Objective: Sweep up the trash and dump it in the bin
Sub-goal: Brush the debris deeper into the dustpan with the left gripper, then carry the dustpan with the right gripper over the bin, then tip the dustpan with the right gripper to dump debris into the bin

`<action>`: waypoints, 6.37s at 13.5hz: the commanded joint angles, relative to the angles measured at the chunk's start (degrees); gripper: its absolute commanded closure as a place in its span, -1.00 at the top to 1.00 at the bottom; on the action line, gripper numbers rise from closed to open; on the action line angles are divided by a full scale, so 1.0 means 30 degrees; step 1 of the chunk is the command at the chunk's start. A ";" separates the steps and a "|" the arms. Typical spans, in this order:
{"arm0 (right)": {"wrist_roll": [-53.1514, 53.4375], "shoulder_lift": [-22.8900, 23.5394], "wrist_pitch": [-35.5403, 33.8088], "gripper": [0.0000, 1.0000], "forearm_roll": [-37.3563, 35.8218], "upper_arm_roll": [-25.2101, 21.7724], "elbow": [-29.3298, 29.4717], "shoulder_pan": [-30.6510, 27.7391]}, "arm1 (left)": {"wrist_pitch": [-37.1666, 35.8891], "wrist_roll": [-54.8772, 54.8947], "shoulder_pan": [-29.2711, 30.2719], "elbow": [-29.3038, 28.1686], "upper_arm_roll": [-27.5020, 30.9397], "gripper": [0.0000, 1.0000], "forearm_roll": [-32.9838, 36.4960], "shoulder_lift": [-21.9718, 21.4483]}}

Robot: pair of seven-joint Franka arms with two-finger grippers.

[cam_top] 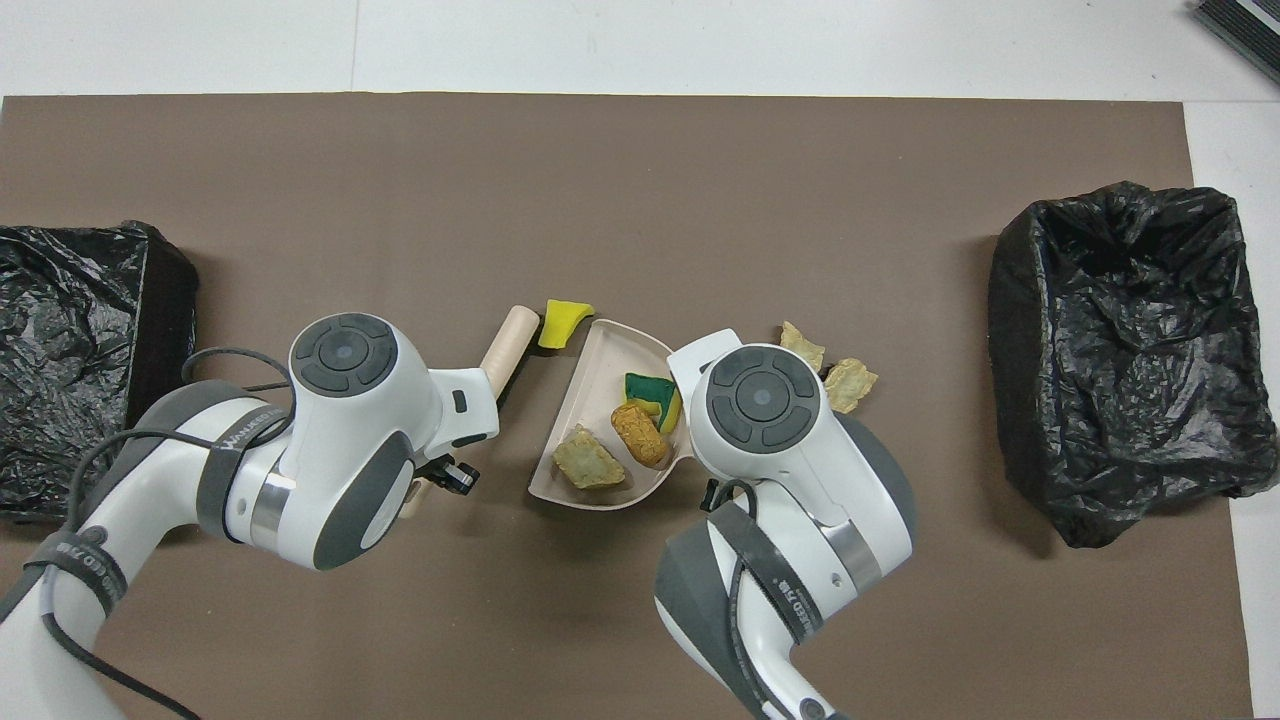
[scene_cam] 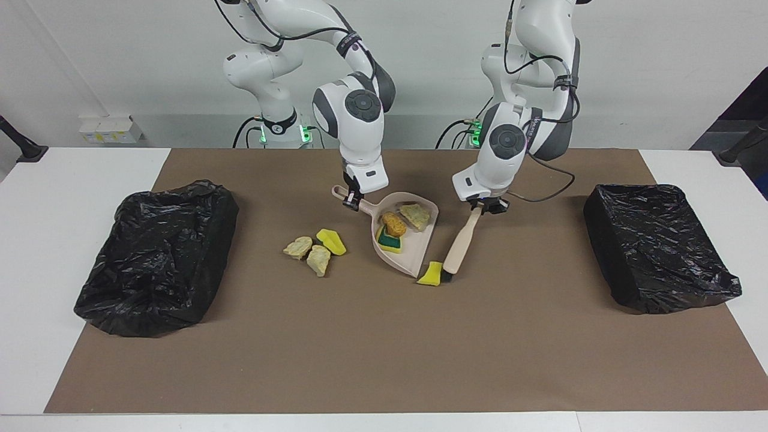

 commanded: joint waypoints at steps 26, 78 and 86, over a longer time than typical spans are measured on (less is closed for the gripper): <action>0.1338 -0.0127 0.0380 -1.00 0.0109 0.0070 -0.0043 0.0015 | -0.3801 0.2028 -0.1148 0.2681 0.0183 -1.00 -0.1718 0.0304; -2.1805 -0.3466 -0.0411 -1.00 -1.8630 0.0099 0.2535 -1.4900 | 0.1881 -1.7848 -1.1437 -0.7956 0.0417 1.00 -0.5061 -0.7051; -1.9968 -0.4961 -0.5646 -1.00 -1.7858 0.1411 0.4258 -1.2495 | -0.3093 -1.1583 -0.4674 -0.0227 0.0447 1.00 -0.3158 -0.6435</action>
